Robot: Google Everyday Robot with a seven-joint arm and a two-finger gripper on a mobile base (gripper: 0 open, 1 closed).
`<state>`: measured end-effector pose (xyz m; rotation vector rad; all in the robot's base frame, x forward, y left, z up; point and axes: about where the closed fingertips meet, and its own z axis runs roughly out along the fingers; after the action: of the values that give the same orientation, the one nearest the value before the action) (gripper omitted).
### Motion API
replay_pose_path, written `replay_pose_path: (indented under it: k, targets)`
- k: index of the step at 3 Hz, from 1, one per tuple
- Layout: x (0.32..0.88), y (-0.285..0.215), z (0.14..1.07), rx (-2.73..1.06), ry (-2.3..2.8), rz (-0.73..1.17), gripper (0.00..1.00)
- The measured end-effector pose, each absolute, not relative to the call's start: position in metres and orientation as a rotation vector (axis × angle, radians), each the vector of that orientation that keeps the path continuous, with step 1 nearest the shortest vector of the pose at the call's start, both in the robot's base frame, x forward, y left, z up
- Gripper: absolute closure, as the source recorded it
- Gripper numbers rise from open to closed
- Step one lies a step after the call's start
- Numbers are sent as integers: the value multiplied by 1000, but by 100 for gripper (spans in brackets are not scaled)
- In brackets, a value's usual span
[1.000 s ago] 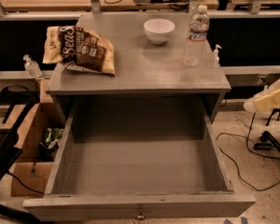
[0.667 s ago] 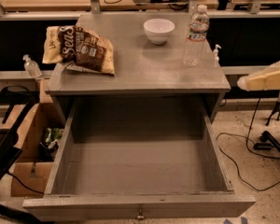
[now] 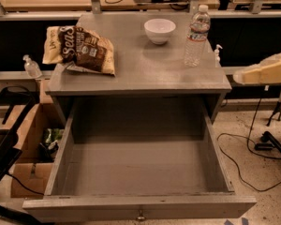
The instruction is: Place water bottle into top drawer
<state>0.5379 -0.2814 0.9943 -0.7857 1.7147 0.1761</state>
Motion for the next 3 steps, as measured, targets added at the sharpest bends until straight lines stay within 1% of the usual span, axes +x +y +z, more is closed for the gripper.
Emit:
replay_pose_path:
  k: [1, 3]
  targets:
    - [594, -269, 971, -630, 1653, 271, 0]
    - [703, -268, 945, -467, 1584, 309, 0]
